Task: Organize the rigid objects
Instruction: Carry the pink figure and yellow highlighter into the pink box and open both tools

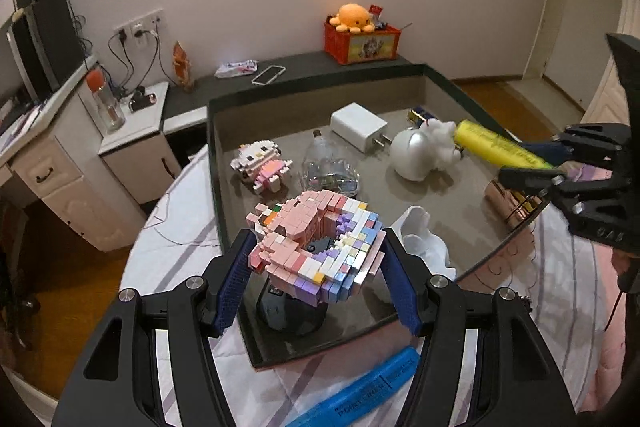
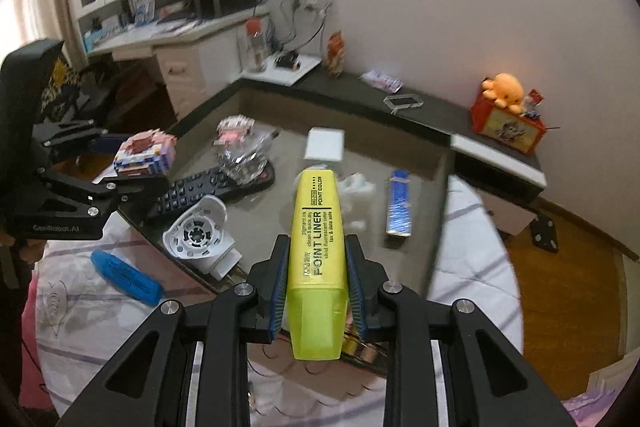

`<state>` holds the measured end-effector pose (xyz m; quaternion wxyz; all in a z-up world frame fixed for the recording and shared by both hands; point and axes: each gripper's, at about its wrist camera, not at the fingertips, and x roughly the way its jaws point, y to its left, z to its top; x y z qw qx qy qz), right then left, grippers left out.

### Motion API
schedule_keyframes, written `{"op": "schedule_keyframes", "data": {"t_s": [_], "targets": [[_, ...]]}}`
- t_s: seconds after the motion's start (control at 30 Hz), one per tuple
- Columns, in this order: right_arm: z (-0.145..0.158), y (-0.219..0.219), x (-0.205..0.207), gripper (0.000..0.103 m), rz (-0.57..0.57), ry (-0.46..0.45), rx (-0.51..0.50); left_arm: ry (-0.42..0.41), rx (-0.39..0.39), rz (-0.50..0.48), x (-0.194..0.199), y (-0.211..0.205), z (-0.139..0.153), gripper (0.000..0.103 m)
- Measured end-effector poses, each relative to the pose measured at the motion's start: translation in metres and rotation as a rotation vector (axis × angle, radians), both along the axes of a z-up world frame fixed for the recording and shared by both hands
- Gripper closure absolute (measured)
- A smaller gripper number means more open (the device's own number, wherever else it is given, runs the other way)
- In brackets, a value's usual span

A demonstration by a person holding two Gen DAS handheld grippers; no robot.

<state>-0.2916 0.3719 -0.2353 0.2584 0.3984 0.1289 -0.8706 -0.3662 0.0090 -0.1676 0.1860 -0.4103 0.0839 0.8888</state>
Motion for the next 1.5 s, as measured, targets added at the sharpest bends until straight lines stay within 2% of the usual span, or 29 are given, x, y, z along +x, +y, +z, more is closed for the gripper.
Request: {"op": "schedule_keyframes", "data": {"t_s": [0.13, 0.33, 0.5, 0.67, 0.73, 0.97, 1.03, 1.1, 1.17, 1.33, 1.43, 1.5], "targets": [[-0.017, -0.013, -0.009, 0.076, 0.033, -0.055, 0.015, -0.009, -0.010, -0.055, 0.002, 0.011, -0.008, 0.040], [-0.031, -0.024, -0.015, 0.076, 0.057, -0.100, 0.034, -0.027, -0.014, -0.060, -0.005, 0.020, -0.018, 0.040], [-0.038, -0.024, -0.020, 0.076, 0.021, -0.116, 0.080, -0.073, 0.010, -0.065, -0.011, 0.025, -0.027, 0.039], [-0.037, -0.019, -0.021, 0.076, 0.011, -0.135, 0.050, -0.077, 0.014, -0.059, -0.012, 0.031, -0.028, 0.038], [-0.036, -0.017, -0.020, 0.076, 0.000, -0.136, 0.042, -0.075, 0.003, -0.057, -0.010, 0.031, -0.027, 0.033], [-0.034, -0.013, -0.019, 0.076, -0.016, -0.141, 0.024, -0.064, -0.007, -0.045, -0.003, 0.029, -0.023, 0.030], [-0.032, -0.013, -0.018, 0.075, -0.017, -0.143, 0.019, -0.050, -0.010, -0.036, 0.001, 0.028, -0.019, 0.018], [-0.029, -0.012, -0.015, 0.054, -0.039, -0.127, 0.035, -0.038, -0.002, -0.031, 0.006, 0.026, -0.015, 0.013], [-0.025, -0.010, -0.012, 0.040, -0.063, -0.101, 0.056, -0.024, -0.002, -0.025, 0.011, 0.025, -0.010, 0.012], [-0.016, -0.011, 0.002, 0.038, -0.047, -0.087, 0.035, 0.010, -0.012, 0.006, 0.026, 0.021, 0.000, 0.005], [-0.011, -0.011, 0.007, 0.027, -0.060, -0.071, 0.036, 0.022, -0.014, 0.011, 0.037, 0.019, 0.005, 0.004], [-0.006, -0.010, 0.013, 0.024, -0.065, -0.060, 0.032, 0.032, -0.018, 0.016, 0.046, 0.017, 0.010, 0.004]]}}
